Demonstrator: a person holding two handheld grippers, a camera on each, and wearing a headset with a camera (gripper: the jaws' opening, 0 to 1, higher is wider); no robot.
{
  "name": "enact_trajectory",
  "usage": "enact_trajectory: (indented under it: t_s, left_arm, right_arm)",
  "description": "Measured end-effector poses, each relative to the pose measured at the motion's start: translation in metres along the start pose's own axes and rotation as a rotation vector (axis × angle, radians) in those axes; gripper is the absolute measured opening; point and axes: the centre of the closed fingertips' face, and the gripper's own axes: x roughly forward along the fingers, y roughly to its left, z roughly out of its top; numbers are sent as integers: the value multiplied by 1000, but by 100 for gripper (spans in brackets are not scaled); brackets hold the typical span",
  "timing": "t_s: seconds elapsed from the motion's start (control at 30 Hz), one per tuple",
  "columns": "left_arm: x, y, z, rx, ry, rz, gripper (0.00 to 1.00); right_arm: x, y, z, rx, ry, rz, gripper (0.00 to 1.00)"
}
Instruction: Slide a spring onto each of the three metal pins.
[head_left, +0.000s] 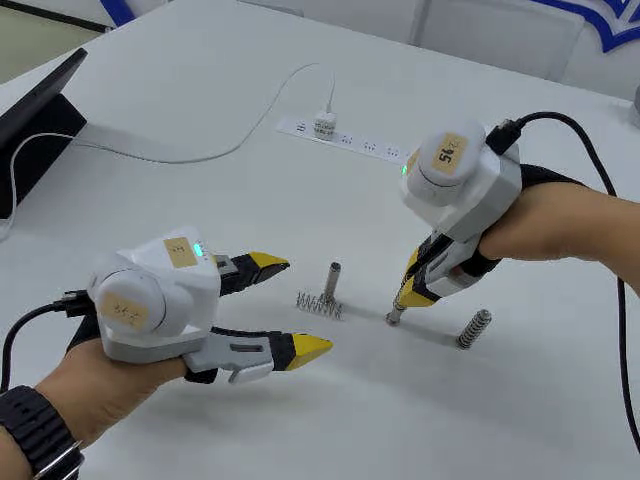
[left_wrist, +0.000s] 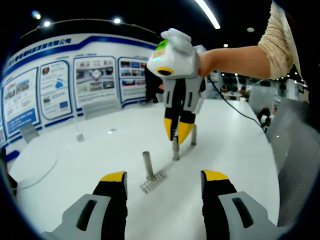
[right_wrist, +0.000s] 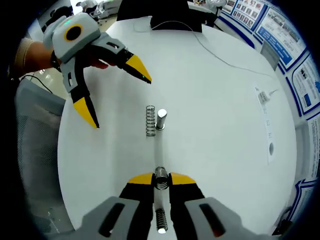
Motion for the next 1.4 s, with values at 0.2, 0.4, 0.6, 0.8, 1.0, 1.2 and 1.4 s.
enact_trajectory:
  t_s: [0.2,0.4,0.6,0.8,1.0,1.2,1.4]
  left_arm:
    - [0,-1,0,1,2,0,60]
    - [0,-1,-1,0,5,-1,60]
    - [-1,0,-1,-1,6,1,60]
    - [-1,0,-1,-2,7,2,60]
    - [-2,-1,-2,-2,8,2,60]
    - [-2,0,0,0,8,4,60]
    - [-2,-1,0,1,6,3,60]
  right_arm:
    - [6,0,-1,-1,4,-1,12]
    - [12,1,-1,-2,7,1,12]
    - [18,1,-3,-6,17,4,13]
    - [21,-1,-4,1,14,6,13]
    - [22,-1,-5,-2,15,8,13]
    - [19,-3,-4,0,7,3,17]
    - [9,-5,2,-1,-12,-18,18]
